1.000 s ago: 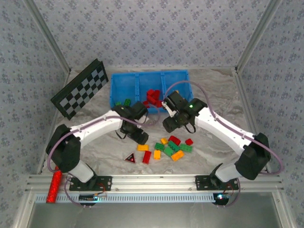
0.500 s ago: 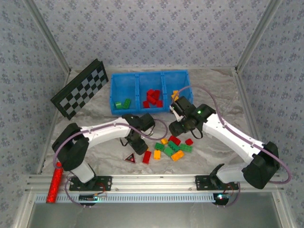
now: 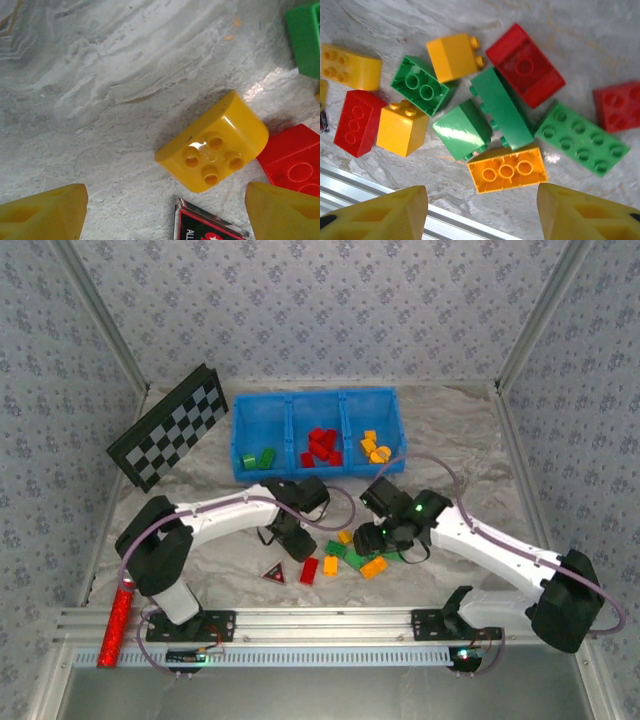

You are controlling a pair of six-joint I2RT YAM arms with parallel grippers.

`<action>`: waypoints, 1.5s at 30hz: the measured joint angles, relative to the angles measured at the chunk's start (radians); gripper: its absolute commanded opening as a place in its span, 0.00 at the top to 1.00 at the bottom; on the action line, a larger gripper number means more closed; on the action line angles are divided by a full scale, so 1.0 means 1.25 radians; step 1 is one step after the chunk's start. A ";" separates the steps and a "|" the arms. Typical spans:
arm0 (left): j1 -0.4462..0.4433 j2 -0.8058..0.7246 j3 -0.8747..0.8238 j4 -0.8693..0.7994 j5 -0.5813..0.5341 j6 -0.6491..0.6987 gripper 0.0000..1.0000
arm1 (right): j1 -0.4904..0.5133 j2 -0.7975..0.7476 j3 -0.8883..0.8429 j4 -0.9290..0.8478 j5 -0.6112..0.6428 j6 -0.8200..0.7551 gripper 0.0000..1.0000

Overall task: Sort the legos into containers by color
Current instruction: Pick up the lego from the bottom-center of the table.

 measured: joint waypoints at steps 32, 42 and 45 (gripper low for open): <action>0.232 -0.152 -0.014 0.045 0.121 0.055 0.17 | -0.018 0.031 -0.199 0.152 -0.075 0.570 0.36; 0.261 -0.214 -0.045 0.068 0.139 0.058 0.16 | -0.017 0.119 -0.174 0.174 -0.082 0.575 0.51; 0.269 -0.230 -0.051 0.073 0.145 0.058 0.15 | -0.016 0.145 -0.162 0.174 -0.079 0.561 0.62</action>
